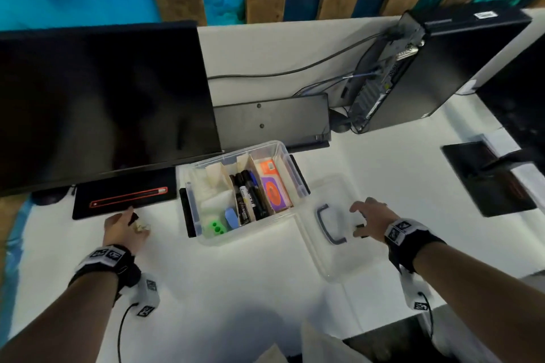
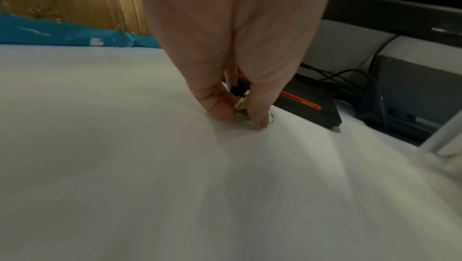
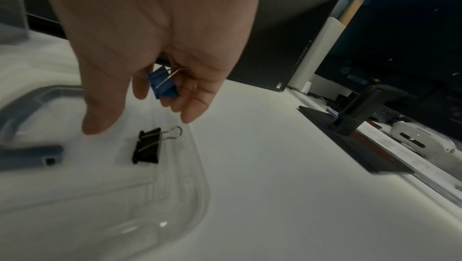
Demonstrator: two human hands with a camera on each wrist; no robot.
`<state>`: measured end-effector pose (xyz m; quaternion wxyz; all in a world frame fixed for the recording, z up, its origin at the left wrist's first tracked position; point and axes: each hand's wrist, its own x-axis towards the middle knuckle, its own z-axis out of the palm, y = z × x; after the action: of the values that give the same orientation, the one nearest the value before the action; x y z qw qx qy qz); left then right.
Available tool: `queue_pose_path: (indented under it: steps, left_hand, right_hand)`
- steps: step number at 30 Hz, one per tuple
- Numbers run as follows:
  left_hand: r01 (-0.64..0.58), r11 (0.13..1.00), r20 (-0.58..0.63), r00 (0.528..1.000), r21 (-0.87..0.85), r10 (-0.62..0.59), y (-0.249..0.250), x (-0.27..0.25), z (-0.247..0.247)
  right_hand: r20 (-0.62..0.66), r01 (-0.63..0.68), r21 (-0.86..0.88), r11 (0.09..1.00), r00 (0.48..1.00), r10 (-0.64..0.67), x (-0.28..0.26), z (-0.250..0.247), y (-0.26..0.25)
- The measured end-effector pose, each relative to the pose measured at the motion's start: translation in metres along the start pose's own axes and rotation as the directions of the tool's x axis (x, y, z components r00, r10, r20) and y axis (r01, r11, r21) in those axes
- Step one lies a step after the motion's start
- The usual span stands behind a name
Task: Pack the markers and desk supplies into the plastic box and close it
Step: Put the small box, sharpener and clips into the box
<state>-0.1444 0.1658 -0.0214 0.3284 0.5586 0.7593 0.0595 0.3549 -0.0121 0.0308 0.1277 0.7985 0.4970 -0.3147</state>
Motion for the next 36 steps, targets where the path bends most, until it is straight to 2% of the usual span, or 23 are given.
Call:
queue_pose_path:
  steps: [4,9,12,15,19,21,24,26,29,32,34,36]
  left_hand:
    - [-0.047,0.992,-0.035,0.998,0.119,0.051,0.001,-0.003,0.007]
    - [0.021,0.988,-0.128,0.992,0.155,-0.001,0.004,-0.018,0.02]
    - [0.099,0.982,-0.164,0.984,0.16,-0.072,0.004,-0.031,0.027]
    - [0.144,0.967,-0.144,0.983,0.211,-0.114,-0.005,-0.036,0.034]
    - [0.16,0.96,-0.09,0.986,0.23,-0.143,-0.01,-0.048,0.038]
    - [0.168,0.97,-0.091,0.984,0.175,-0.154,-0.01,-0.057,0.036]
    - [0.152,0.987,-0.103,0.984,0.045,-0.146,-0.004,-0.078,0.024]
    - [0.114,0.993,-0.094,0.989,-0.005,-0.114,-0.004,-0.086,0.015]
    - [0.037,0.994,-0.102,0.994,-0.104,-0.048,0.007,-0.093,-0.009]
    - [-0.064,0.964,-0.091,0.995,-0.258,0.041,0.047,-0.101,-0.038]
    - [-0.127,0.926,-0.085,0.991,-0.357,0.103,0.08,-0.107,-0.055]
    - [-0.199,0.889,-0.09,0.98,-0.412,0.178,0.111,-0.108,-0.064]
  right_hand:
    - [0.031,-0.006,-0.088,0.996,0.999,0.009,0.006,0.014,0.011]
    - [0.026,0.017,-0.067,0.998,1.0,-0.016,0.011,0.017,0.016]
    - [0.01,0.04,-0.069,0.997,0.999,-0.039,0.011,0.016,0.017]
    - [-0.029,0.075,-0.011,0.997,0.997,-0.075,0.01,0.012,0.016]
    - [-0.096,0.188,0.05,0.981,0.978,-0.183,0.009,-0.01,-0.006]
    - [-0.167,0.279,0.079,0.957,0.95,-0.263,0.006,-0.028,-0.024]
    - [-0.312,0.429,0.094,0.898,0.87,-0.383,-0.002,-0.061,-0.057]
    - [-0.349,0.508,0.095,0.856,0.823,-0.449,-0.008,-0.083,-0.084]
    - [-0.307,0.639,0.062,0.767,0.743,-0.594,-0.014,-0.104,-0.133]
    - [-0.242,0.737,0.008,0.676,0.657,-0.714,-0.014,-0.103,-0.188]
    - [-0.205,0.759,-0.003,0.651,0.637,-0.743,-0.009,-0.096,-0.22]
    - [-0.168,0.76,0.021,0.65,0.644,-0.747,-0.002,-0.088,-0.246]
